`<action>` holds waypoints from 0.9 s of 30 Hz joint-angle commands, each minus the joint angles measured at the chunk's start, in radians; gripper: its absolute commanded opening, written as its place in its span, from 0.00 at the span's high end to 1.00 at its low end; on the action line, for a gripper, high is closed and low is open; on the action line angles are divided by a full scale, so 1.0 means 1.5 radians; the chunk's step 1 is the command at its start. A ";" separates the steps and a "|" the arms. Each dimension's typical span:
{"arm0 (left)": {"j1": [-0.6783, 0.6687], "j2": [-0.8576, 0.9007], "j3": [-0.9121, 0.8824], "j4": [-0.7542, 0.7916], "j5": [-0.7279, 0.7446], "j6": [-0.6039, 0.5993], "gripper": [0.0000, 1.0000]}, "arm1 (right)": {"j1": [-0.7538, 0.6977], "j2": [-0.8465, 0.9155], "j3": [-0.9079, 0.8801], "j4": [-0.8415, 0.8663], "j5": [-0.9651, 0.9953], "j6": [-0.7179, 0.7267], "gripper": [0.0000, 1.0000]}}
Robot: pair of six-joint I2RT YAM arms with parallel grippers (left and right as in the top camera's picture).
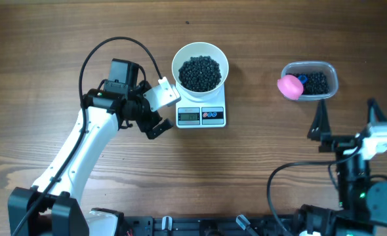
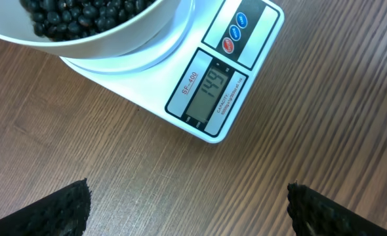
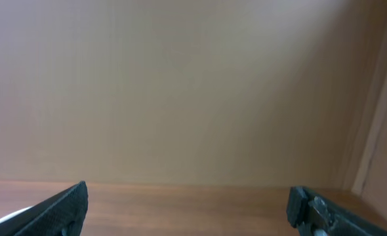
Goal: Scoop item into bowl and weigh 150g on scale
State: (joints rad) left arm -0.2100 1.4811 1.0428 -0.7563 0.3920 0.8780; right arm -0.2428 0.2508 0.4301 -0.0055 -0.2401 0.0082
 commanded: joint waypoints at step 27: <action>0.003 0.004 0.002 0.003 0.015 0.008 0.00 | 0.004 -0.165 -0.283 0.013 0.030 -0.023 0.00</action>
State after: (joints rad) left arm -0.2100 1.4811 1.0428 -0.7551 0.3920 0.8780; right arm -0.2428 0.0181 0.0063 0.0082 -0.1795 -0.0113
